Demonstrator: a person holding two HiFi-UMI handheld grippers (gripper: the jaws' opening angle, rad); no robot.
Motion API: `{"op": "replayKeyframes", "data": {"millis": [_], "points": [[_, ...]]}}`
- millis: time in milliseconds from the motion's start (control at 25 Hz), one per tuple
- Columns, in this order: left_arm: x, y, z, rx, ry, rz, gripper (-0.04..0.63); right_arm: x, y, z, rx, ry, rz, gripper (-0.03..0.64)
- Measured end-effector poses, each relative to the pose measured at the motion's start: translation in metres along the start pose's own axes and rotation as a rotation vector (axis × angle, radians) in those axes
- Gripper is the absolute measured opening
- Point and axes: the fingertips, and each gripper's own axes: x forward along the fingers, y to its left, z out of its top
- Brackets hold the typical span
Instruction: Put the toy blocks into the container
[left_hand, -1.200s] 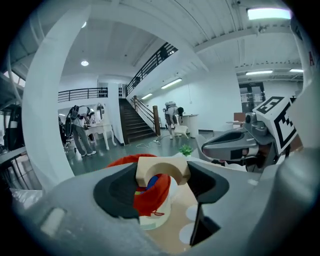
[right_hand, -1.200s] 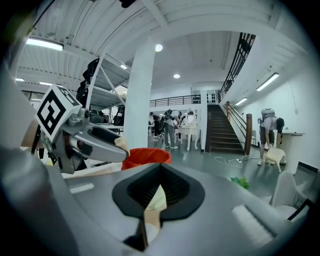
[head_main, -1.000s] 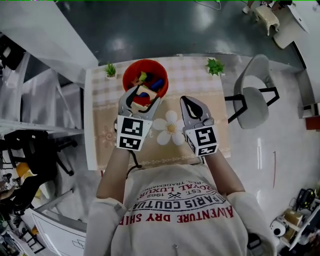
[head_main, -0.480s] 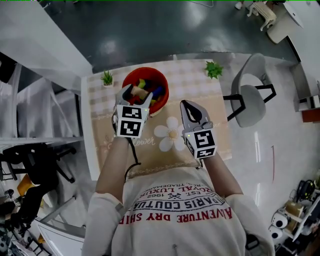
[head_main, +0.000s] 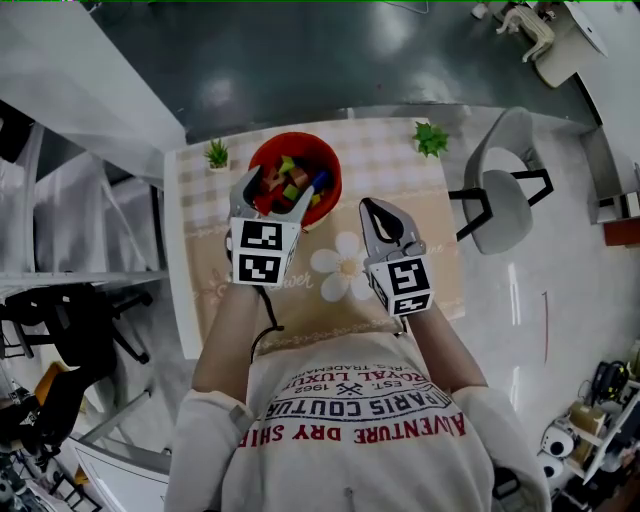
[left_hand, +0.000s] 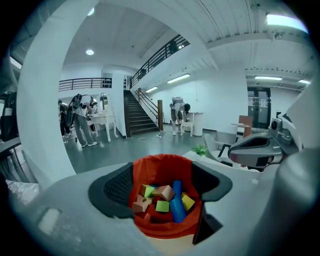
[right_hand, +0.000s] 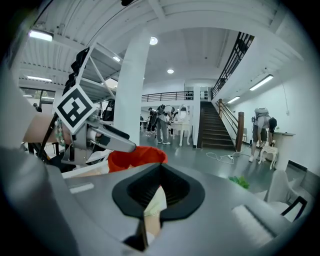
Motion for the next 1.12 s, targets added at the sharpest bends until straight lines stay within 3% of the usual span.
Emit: {"op": "replayKeyframes", "data": {"millis": [480, 720, 1120], "points": [[-0.088, 0.011, 0.011, -0.052, -0.162, 0.092, 0.007, -0.013, 0.033, 0.030, -0.047, -0.080, 0.093, 0.002], [-0.131, 0.008, 0.011, -0.031, -0.218, 0.092, 0.006, -0.026, 0.049, 0.050, -0.041, -0.172, 0.098, 0.002], [-0.171, 0.017, -0.009, -0.016, -0.291, 0.074, 0.006, -0.048, 0.086, 0.070, -0.078, -0.251, 0.220, 0.002]]}}
